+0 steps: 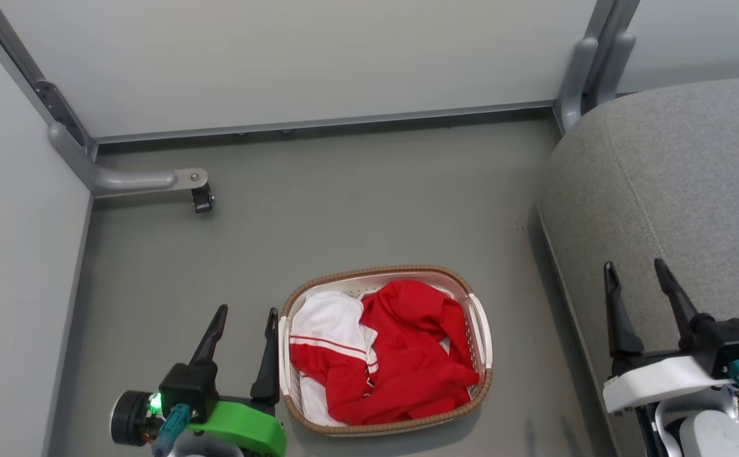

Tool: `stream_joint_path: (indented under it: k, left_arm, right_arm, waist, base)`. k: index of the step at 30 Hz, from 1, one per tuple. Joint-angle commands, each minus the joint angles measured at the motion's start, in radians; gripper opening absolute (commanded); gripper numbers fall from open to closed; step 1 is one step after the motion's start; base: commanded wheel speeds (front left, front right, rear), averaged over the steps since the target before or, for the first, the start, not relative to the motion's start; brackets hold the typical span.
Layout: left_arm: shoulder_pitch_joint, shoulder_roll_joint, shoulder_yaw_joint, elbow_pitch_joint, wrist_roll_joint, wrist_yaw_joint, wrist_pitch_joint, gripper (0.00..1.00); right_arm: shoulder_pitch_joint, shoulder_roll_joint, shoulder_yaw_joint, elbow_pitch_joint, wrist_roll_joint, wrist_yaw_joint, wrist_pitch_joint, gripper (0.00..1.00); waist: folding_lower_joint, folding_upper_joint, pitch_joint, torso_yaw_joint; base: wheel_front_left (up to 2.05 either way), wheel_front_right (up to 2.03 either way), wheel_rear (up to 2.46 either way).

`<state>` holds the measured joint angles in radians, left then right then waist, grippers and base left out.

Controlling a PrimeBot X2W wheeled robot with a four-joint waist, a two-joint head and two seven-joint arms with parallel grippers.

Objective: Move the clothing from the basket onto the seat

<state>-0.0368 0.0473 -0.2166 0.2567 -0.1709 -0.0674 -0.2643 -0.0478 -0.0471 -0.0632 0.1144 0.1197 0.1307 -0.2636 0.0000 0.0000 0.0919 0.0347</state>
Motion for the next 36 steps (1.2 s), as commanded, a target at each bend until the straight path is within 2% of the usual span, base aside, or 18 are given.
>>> stream_joint_path:
  k: [1,7,12,18,25,36]
  left_arm:
    - [-0.044,0.005,-0.01,0.007,0.016,-0.011,-0.001,1.0]
    - [-0.202,0.005,-0.114,0.125,0.047,-0.047,-0.001,1.0]
    - [-0.337,0.006,-0.237,0.31,0.049,-0.061,0.0,1.0]
    - [-0.471,0.007,-0.418,0.503,0.0,-0.064,0.005,1.0]
    - [-0.594,0.017,-0.57,0.678,-0.052,-0.063,0.039,1.0]
    - [-0.711,0.069,-0.655,0.844,-0.127,-0.064,0.086,1.0]
  right_arm:
    - [-0.026,-0.006,-0.01,-0.02,-0.009,0.0,-0.002,1.0]
    - [-0.101,-0.006,-0.056,-0.092,-0.009,0.0,-0.002,1.0]
    - [-0.164,-0.005,-0.078,-0.135,-0.006,0.0,-0.002,1.0]
    - [-0.217,-0.005,-0.047,-0.181,0.007,0.0,-0.002,1.0]
    - [-0.256,-0.004,-0.002,-0.247,0.043,0.0,-0.002,1.0]
    - [-0.277,-0.004,0.032,-0.289,0.099,0.0,-0.002,1.0]
  waist:
    - [0.0,0.0,0.083,-0.013]
    - [0.0,0.0,0.242,-0.039]
    - [0.0,0.0,0.367,-0.084]
    - [0.0,0.0,0.471,-0.155]
    - [0.0,0.0,0.569,-0.238]
    - [0.0,0.0,0.673,-0.319]
  base:
    - [0.0,0.0,0.0]
    - [0.0,0.0,0.0]
    - [0.0,0.0,0.0]
    - [0.0,0.0,0.0]
    - [0.0,0.0,0.0]
    - [0.0,0.0,0.0]
